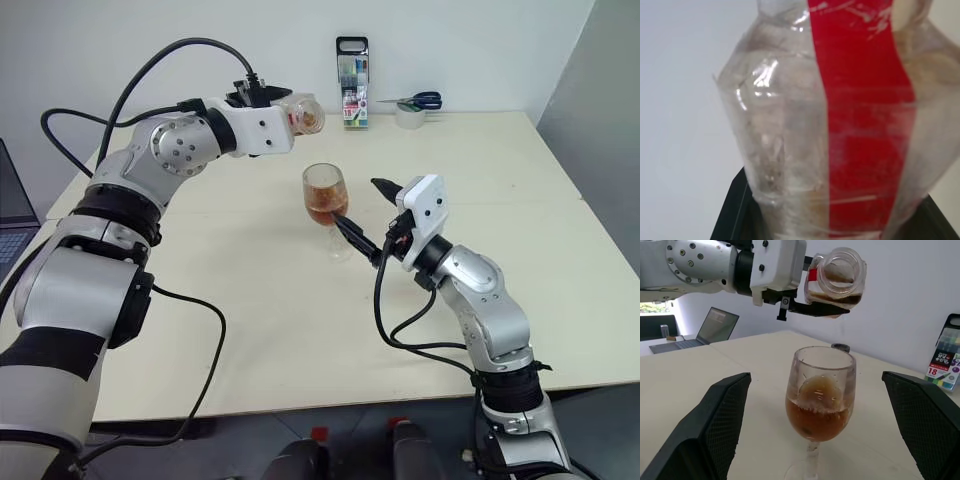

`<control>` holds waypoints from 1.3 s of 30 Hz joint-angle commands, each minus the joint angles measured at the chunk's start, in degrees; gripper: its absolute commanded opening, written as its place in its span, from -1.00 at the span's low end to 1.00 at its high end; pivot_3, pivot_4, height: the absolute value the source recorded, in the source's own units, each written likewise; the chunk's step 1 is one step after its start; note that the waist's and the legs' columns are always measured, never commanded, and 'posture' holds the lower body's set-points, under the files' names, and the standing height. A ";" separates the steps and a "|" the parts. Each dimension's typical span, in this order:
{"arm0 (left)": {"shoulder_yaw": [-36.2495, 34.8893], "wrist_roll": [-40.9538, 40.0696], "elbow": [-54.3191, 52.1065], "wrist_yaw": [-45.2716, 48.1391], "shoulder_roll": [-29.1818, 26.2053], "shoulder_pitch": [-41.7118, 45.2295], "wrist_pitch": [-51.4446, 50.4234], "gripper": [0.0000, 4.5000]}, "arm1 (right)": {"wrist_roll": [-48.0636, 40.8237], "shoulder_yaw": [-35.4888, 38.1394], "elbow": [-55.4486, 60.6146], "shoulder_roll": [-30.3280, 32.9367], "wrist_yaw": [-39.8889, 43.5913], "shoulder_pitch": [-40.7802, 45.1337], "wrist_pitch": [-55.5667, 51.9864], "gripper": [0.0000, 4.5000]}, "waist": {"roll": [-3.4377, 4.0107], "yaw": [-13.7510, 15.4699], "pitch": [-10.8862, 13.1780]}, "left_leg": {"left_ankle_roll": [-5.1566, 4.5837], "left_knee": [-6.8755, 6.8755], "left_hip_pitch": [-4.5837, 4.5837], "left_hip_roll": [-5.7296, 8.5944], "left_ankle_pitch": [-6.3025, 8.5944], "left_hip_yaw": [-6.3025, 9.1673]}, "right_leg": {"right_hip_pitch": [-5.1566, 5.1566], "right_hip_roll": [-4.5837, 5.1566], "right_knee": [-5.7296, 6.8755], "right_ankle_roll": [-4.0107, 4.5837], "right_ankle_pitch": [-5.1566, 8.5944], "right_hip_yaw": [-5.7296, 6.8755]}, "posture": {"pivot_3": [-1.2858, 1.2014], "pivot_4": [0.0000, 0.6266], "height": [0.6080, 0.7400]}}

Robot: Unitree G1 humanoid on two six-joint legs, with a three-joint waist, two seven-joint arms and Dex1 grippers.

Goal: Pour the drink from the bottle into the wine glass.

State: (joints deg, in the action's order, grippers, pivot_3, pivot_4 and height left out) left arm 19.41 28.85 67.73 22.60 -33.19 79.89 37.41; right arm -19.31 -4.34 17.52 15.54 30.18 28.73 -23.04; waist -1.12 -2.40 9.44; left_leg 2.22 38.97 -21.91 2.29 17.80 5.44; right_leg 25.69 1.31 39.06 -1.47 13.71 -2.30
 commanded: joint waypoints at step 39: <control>-40.30 -42.81 -41.69 -5.34 8.00 -47.27 -43.55 -0.23 | -6.14 -0.71 8.38 11.92 18.17 -11.69 4.95 1.00 | -0.26 0.75 -0.26 | 0.02 0.11 0.29 -0.45 0.00 0.18 | -0.39 0.19 -0.06 0.00 -0.04 0.09 | 0.03 -0.52 1.00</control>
State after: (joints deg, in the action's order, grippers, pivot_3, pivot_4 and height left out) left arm -20.62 -13.44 26.71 17.08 -24.92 31.35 -8.13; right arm -25.72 -5.60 24.25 27.73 49.11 16.96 -19.07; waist -1.37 -1.65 9.19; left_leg 2.24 39.08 -21.61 1.84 17.80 5.63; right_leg 25.30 1.50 39.00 -1.47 13.67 -2.21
